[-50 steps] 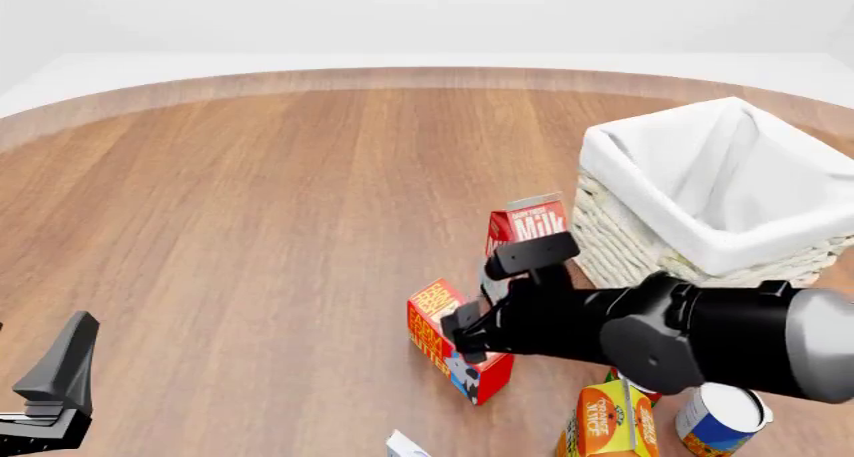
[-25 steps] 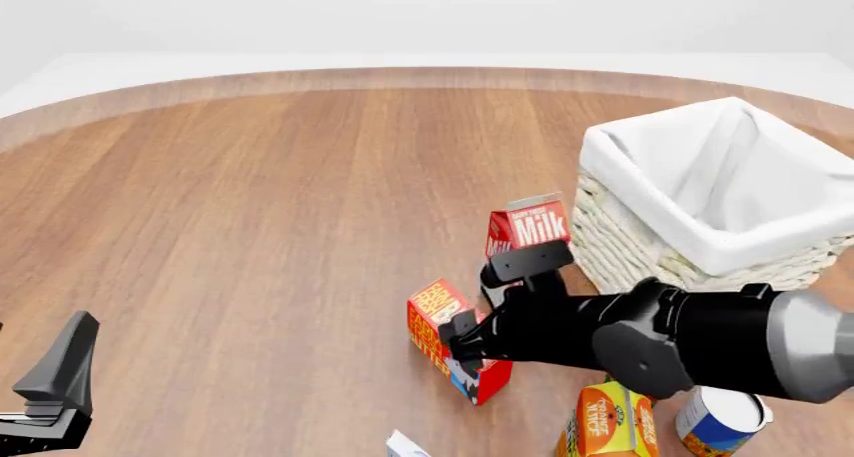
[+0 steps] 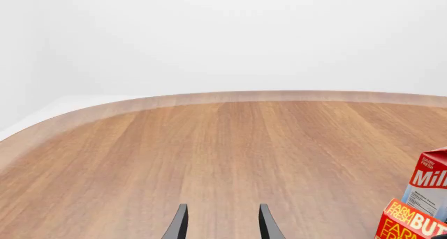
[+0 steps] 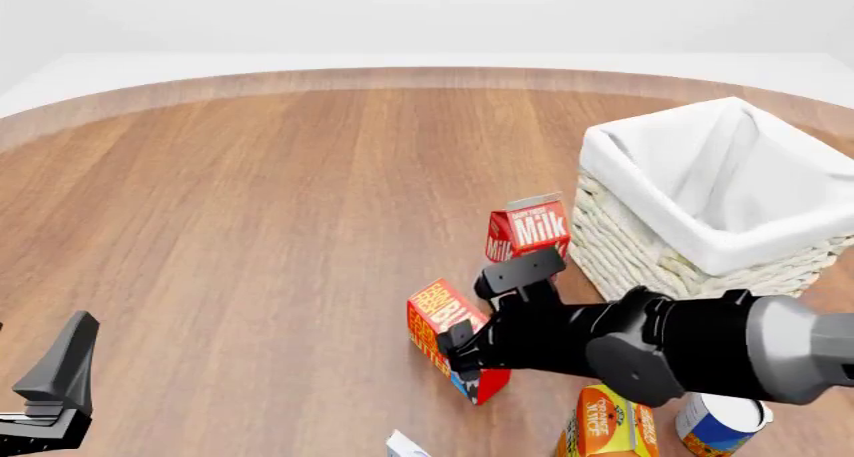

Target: Pick up the cream cheese box and the butter, and put them in the basket.

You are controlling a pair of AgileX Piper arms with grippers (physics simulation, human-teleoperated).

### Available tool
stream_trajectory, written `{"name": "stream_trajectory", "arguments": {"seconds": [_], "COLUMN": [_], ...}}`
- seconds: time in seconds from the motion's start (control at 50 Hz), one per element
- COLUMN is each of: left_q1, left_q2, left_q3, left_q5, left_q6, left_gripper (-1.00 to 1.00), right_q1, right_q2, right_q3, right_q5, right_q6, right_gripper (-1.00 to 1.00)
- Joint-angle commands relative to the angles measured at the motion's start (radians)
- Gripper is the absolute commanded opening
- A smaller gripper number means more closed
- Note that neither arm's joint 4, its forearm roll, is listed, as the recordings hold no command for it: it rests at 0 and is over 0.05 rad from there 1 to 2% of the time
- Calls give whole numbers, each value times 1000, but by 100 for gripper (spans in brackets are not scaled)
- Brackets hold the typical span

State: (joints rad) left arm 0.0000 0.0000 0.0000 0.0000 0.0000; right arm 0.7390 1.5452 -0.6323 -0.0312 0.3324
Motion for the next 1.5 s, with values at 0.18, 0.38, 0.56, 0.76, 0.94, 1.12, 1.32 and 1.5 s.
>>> {"name": "stream_trajectory", "arguments": {"seconds": [0.18, 0.38, 0.56, 0.76, 0.94, 1.12, 1.32, 1.5], "left_q1": [0, 0, 0, 0, 0, 0, 0, 0], "left_q2": [0, 0, 0, 0, 0, 0, 0, 0], "left_q3": [0, 0, 0, 0, 0, 0, 0, 0], "left_q5": [0, 0, 0, 0, 0, 0, 0, 0], "left_q6": [0, 0, 0, 0, 0, 0, 0, 0], "left_gripper": [100, 100, 100, 100, 100, 100, 100, 100], "right_q1": [20, 24, 26, 26, 27, 24, 27, 24], "right_q2": [43, 59, 65, 54, 32, 5, -77, -153], "right_q3": [16, 25, 32, 24, 17, 8, -44, -92], "right_q5": [-44, -65, -79, -70, -50, -25, 77, 168], "right_q6": [21, 30, 36, 26, 25, 11, -19, -58], "right_gripper": [100, 100, 100, -100, -100, -100, -100, -100]}}
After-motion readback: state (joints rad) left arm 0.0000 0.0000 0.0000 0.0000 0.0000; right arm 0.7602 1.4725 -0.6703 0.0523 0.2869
